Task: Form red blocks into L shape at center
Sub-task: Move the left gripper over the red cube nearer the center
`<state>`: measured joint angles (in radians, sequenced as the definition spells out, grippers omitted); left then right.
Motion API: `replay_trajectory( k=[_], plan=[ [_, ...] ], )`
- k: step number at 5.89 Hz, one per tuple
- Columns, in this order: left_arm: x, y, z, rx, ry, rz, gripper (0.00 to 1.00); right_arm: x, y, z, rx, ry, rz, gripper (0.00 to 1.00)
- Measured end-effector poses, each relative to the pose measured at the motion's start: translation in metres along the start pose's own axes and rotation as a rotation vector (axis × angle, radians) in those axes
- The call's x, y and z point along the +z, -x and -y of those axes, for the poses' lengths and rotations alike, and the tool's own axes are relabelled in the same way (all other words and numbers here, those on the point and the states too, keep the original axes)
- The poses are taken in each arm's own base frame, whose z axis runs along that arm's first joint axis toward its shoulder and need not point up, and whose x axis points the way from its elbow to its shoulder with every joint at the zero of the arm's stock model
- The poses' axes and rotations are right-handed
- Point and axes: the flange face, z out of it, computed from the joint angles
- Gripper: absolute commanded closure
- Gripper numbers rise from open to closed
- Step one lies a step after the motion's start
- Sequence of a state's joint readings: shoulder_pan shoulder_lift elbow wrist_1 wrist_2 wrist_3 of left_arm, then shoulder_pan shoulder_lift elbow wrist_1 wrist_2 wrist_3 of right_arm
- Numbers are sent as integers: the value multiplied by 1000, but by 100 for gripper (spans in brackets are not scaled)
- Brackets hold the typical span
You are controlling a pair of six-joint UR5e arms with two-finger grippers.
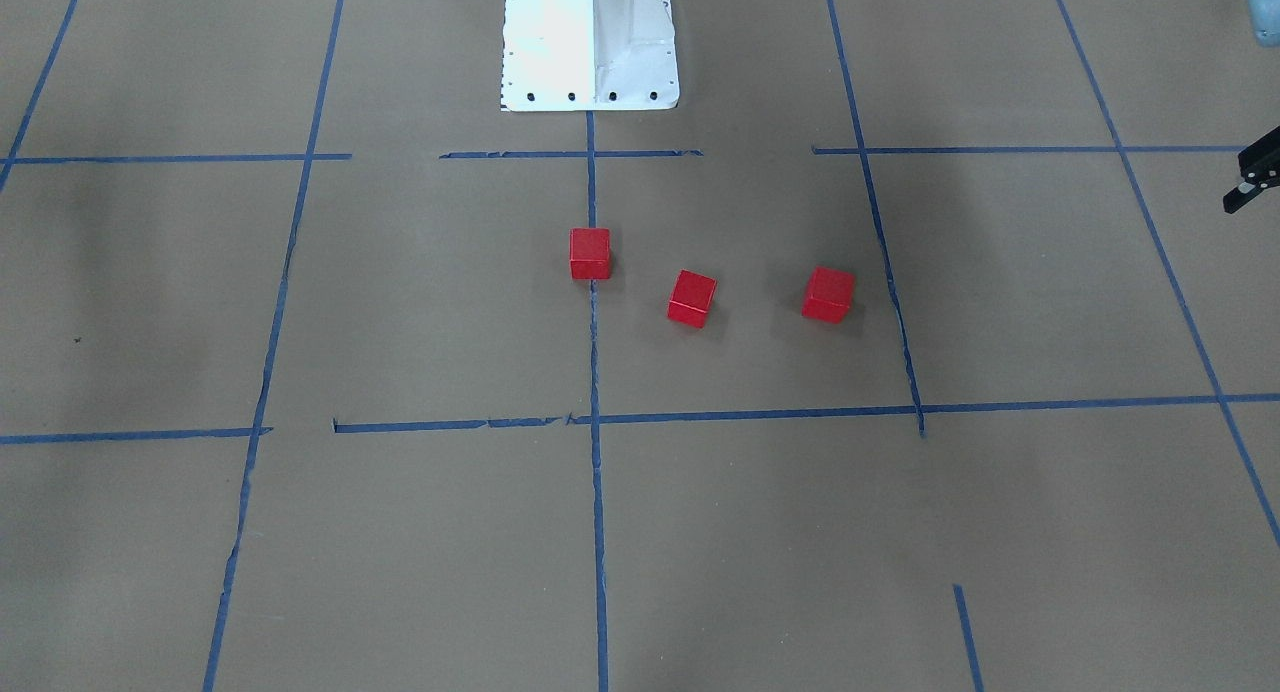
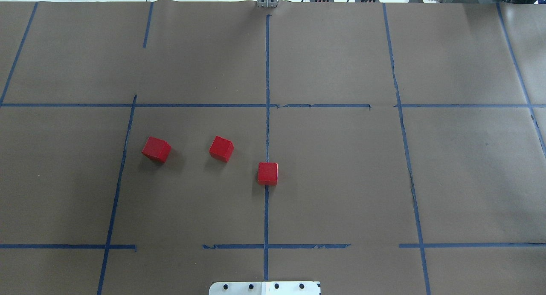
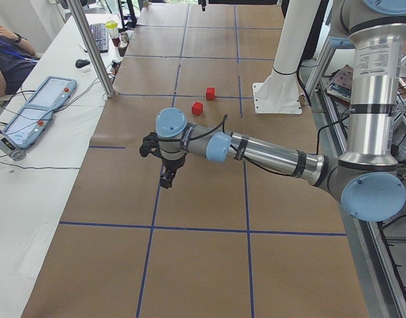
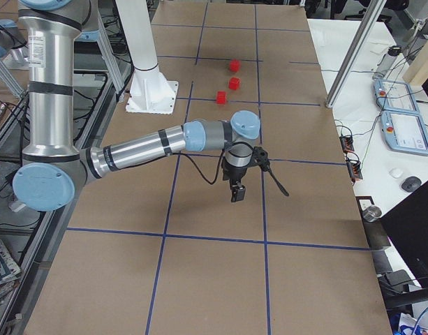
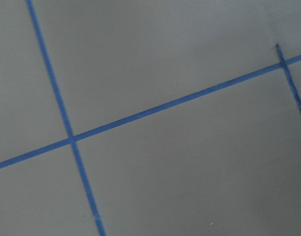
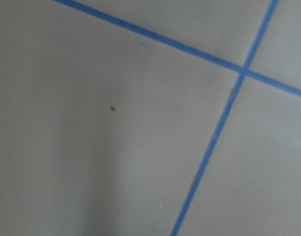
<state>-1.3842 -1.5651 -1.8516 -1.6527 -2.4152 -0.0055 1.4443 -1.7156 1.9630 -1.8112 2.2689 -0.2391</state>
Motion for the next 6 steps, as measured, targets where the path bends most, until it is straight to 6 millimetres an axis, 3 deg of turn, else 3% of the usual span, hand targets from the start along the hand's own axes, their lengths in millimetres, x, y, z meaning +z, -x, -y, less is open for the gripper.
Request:
replay_trajectory(
  k=[1,2,3,4,6],
  plan=[
    [16,-41,28,6,5,-32,0,-4,-41,-66,42,-24,27,0],
    [36,-98,60,0,23,-71,0,-7,-64,-110,86,-50,40,0],
    [59,-161,86,-7,45,-97,0,-6,-73,-128,116,-59,45,0],
    [80,-228,109,-8,45,-88,0,-5,-77,-133,132,-60,48,0],
    [124,-352,127,-30,17,-46,0,-2,-74,-127,169,-53,44,0]
  ],
)
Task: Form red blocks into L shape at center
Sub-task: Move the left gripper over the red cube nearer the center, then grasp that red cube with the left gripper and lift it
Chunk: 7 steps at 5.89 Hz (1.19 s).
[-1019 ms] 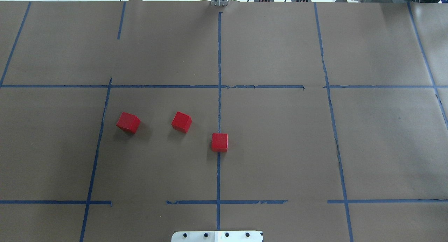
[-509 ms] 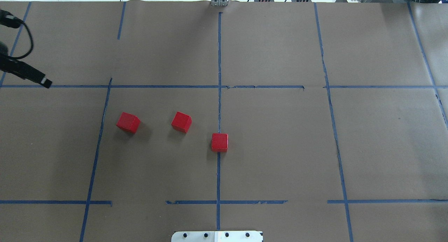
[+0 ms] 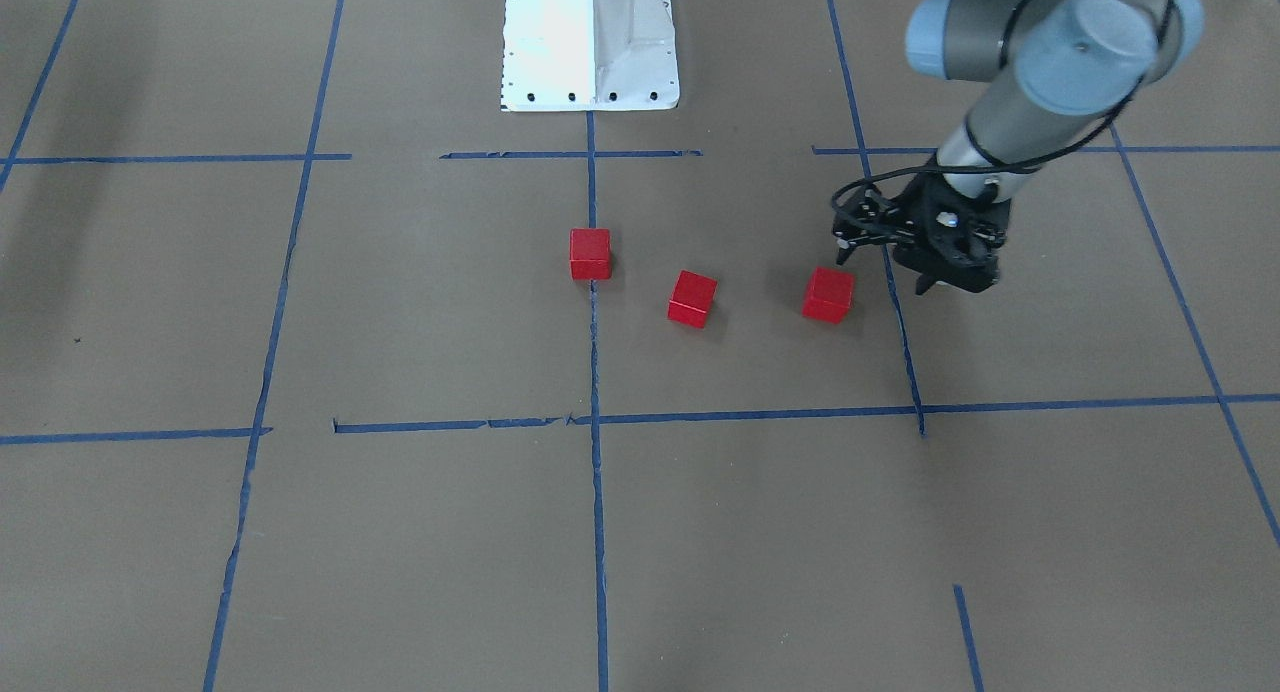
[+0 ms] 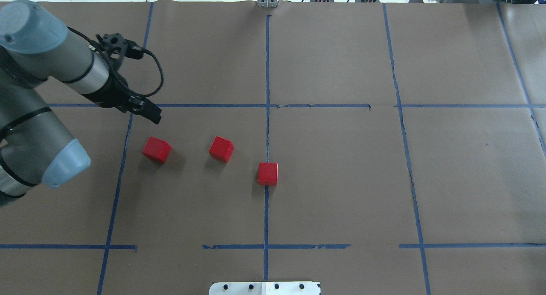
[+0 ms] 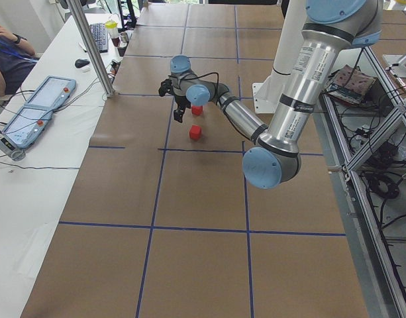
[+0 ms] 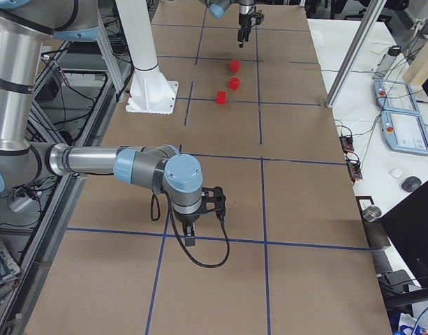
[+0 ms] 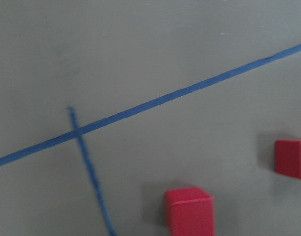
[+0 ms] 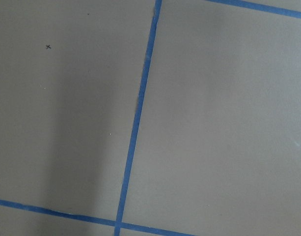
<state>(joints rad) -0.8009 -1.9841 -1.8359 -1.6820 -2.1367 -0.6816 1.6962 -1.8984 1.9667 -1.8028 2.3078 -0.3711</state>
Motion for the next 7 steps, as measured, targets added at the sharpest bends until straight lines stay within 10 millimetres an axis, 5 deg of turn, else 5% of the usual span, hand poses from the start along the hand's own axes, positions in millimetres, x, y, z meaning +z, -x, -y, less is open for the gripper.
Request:
replay_trajectory(
  k=[2,3,5,7],
  plan=[
    [25,-73,-7,-44,-10,-6,0,11,17,18,13,1,-27,0],
    [40,-94,-11,-53,-16,11,0,13,19,20,15,-5,-31,0],
    [73,-127,-2,-72,-24,49,0,16,19,18,15,-6,-29,0],
    [91,-135,3,-80,-20,74,0,16,19,18,14,-5,-29,0]
  ],
)
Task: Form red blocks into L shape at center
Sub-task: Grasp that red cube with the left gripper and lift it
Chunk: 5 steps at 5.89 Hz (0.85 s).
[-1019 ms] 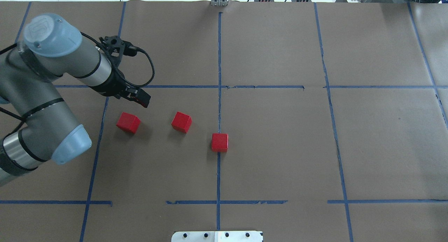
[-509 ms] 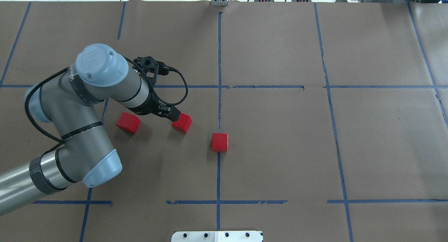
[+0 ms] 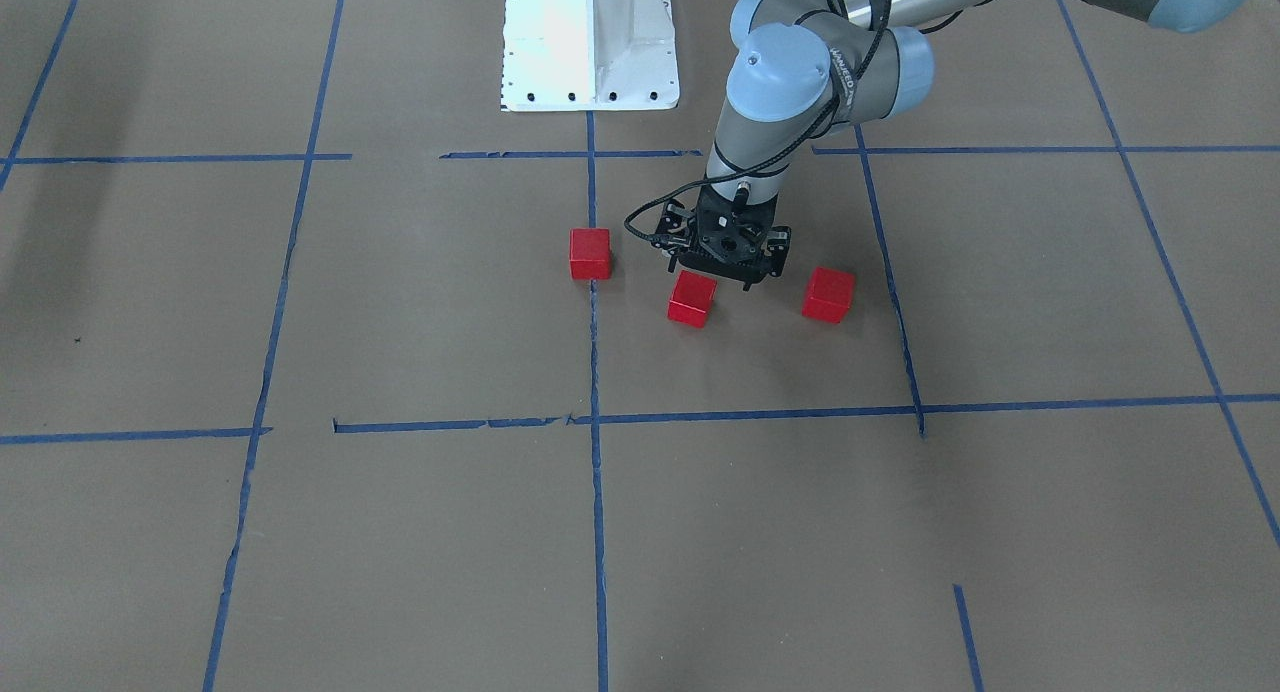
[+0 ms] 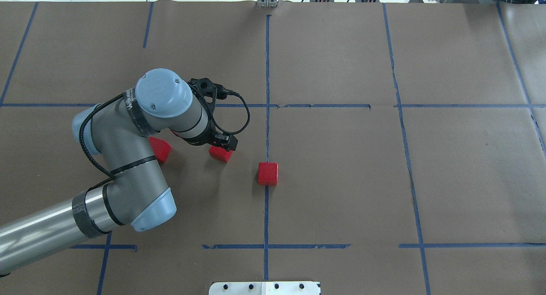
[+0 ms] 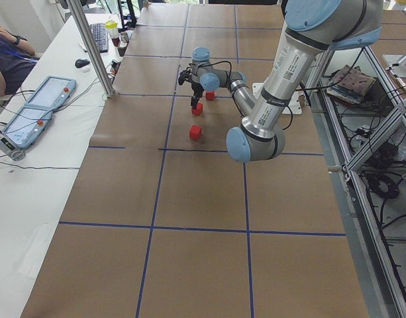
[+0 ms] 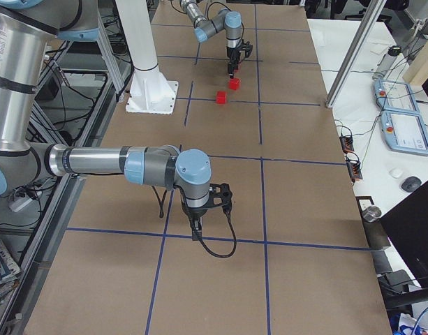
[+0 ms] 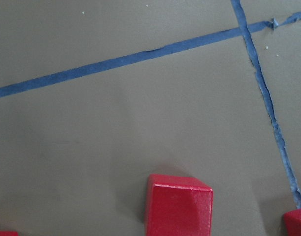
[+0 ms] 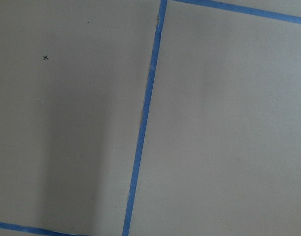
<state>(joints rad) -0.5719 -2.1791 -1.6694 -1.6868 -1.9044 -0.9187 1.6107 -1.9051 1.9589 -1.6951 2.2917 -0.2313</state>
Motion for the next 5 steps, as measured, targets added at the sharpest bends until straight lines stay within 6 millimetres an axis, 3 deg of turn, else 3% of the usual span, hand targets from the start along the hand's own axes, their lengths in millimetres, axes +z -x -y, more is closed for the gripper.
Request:
replay_trajectory(
  k=[4,5],
  plan=[
    [34,-6,17,-14,26,36,4,0,0,0,1,2,-1,0],
    [41,-8,17,-14,36,41,26,1,-1,0,1,2,-1,0]
  ],
)
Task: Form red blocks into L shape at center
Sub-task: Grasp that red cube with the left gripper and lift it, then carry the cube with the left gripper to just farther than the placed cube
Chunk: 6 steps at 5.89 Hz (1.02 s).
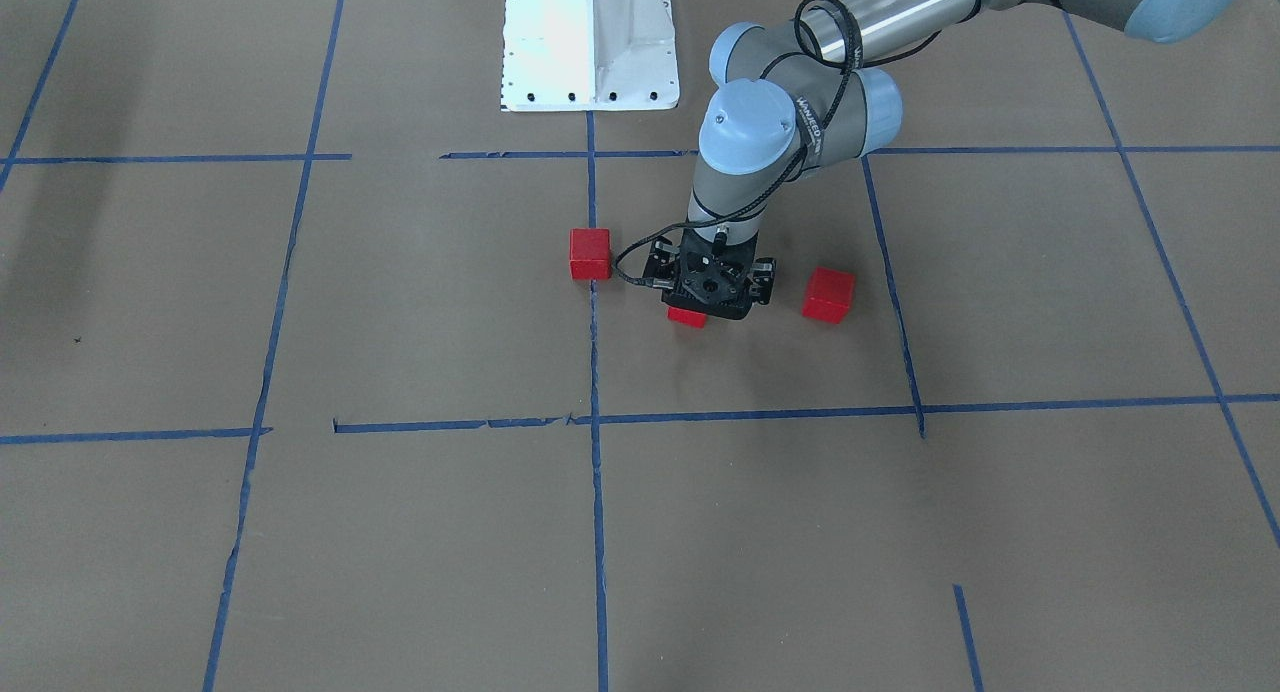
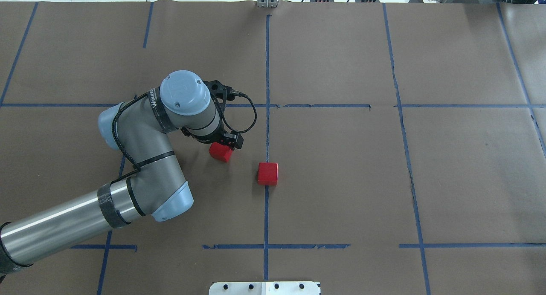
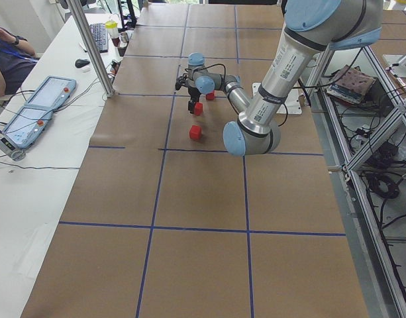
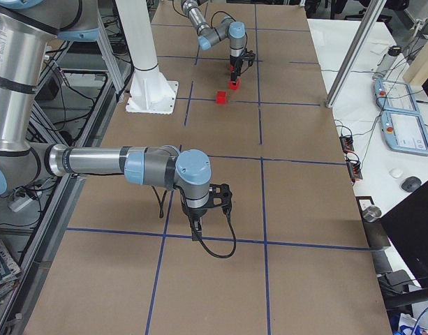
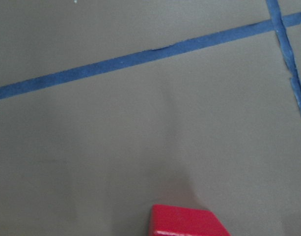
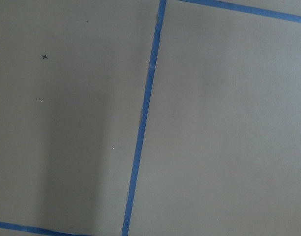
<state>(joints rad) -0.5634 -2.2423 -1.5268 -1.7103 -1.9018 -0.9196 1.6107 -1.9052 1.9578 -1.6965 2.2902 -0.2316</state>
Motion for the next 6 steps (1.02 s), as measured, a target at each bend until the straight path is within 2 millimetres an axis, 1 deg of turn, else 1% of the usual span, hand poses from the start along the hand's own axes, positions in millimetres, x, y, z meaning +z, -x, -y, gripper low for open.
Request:
replay_trajectory(
  k=[1,2,3,4,5,6],
  plan=[
    [5,-3,-2,2,9,3,48,0,0,0,0,0,0,0],
    [9,-4,-4,2,15,6,63,1,-1,0,1,1,1,0],
    [10,-7,-4,2,18,6,75,1,-1,0,1,1,1,0],
    [5,-14,-1,2,17,2,83,1,-1,0,1,1,2,0],
    [-4,-26,5,-33,15,-1,84,1,-1,0,1,1,2,0],
    [-15,-43,13,-105,11,-6,84,1,-1,0,1,0,3,0]
  ],
)
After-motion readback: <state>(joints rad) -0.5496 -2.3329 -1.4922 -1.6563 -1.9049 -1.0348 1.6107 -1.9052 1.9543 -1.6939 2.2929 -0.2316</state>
